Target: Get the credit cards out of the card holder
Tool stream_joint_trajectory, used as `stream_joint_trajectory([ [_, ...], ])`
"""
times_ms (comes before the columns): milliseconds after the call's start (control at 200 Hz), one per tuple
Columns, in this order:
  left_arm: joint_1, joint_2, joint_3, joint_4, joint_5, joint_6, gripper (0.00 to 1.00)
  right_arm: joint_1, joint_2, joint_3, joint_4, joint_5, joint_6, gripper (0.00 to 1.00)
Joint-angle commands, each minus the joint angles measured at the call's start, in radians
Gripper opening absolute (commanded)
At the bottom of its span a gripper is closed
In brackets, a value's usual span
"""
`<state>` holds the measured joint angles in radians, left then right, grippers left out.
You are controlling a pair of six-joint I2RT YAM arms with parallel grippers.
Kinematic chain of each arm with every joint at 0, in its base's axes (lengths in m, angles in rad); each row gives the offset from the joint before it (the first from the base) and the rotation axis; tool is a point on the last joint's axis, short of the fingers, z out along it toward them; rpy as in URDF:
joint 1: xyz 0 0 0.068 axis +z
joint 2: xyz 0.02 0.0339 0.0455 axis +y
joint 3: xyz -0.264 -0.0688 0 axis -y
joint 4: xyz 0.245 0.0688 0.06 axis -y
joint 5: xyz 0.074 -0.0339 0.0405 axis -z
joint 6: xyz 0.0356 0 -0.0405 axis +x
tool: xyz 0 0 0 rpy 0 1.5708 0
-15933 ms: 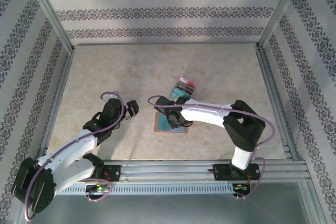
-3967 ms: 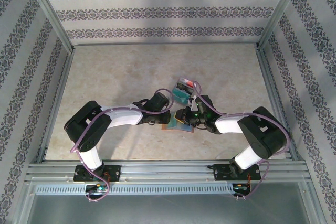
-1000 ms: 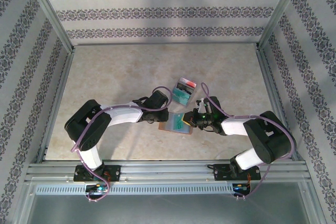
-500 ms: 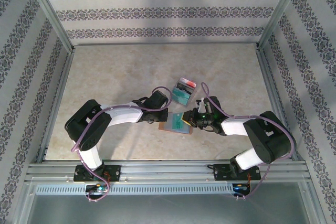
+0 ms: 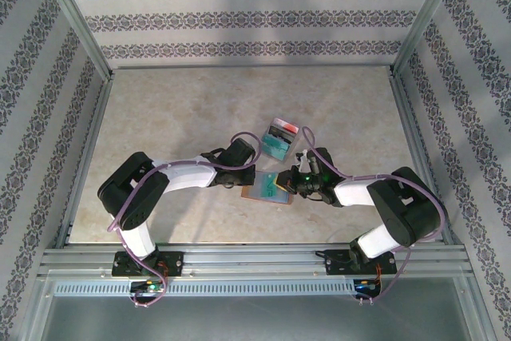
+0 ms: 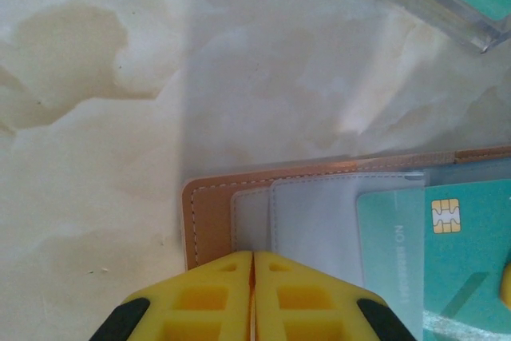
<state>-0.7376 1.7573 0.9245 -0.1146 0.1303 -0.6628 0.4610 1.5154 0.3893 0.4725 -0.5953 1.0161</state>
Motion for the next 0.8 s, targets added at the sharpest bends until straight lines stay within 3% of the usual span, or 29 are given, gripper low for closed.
stream_joint_trajectory([
  [0,-0.003,-0.009,-0.034,-0.029,-0.014,-0.011,0.08,0.005,-0.039,0.014,-0.078,0.045,-0.042,0.03],
  [305,-0.015,-0.082,0.020,-0.065,-0.029,0.039,0.10,0.018,-0.105,0.077,-0.303,0.092,-0.086,0.05],
  [540,-0.065,0.011,0.080,-0.043,0.022,0.087,0.11,0.046,-0.113,0.124,-0.388,0.125,-0.096,0.05],
  [794,-0.080,0.101,0.071,0.042,0.129,0.046,0.07,0.073,-0.105,0.155,-0.421,0.149,-0.098,0.09],
])
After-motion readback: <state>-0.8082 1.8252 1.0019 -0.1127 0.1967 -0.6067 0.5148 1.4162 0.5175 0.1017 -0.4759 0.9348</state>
